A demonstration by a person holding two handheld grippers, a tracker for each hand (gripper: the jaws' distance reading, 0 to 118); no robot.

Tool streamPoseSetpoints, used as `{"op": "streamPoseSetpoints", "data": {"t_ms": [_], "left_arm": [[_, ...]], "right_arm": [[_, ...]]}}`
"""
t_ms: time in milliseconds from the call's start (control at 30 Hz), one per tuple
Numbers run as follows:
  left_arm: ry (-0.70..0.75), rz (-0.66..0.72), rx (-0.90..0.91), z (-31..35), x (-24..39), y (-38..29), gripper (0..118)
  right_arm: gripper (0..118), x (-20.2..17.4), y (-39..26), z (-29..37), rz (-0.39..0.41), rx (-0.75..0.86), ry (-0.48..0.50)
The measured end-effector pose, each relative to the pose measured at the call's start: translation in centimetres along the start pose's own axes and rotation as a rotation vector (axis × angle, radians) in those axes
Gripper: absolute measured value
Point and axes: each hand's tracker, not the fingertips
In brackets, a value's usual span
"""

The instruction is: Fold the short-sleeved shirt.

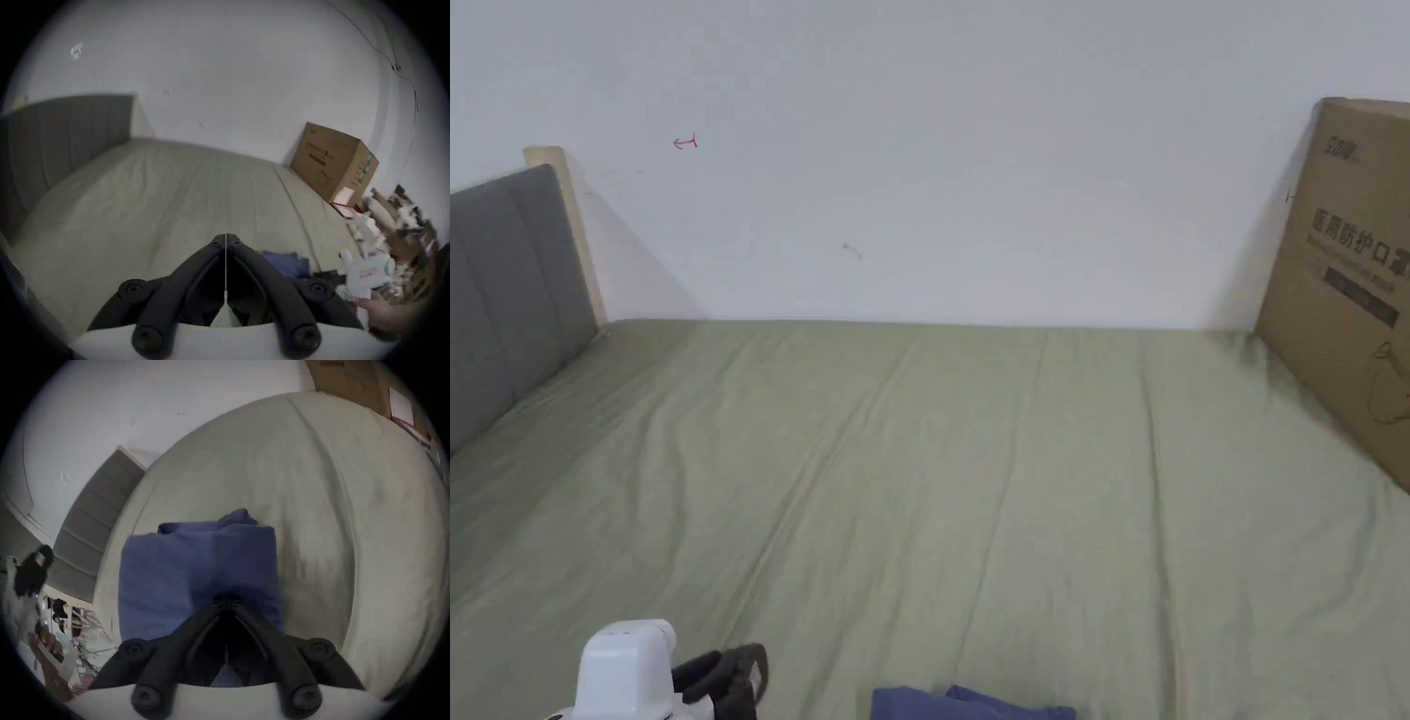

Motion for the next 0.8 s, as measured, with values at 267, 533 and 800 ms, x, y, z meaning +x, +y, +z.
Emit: {"op": "streamPoseSetpoints", "data": {"t_ms": [267,533,800], "left_arm": [[-0.426,0.503,-0.393,-9.3,-7.3,-5.1,115],[-0.743,0.738,-0.523,-17.3,-7.8,-8.7,118],[-0.829,0.599,-0.612,-20.9,-3.9,-9.6,109]], "right_arm": [[0,0.9,-0.4,0.5,0.095,-0.011,0.05],[0,2.2,-0.3,0.3,-0.02,-0.012,0.114],[0,3.2,-0.2,-0.1,-0.092,-0.021,0.158]]}}
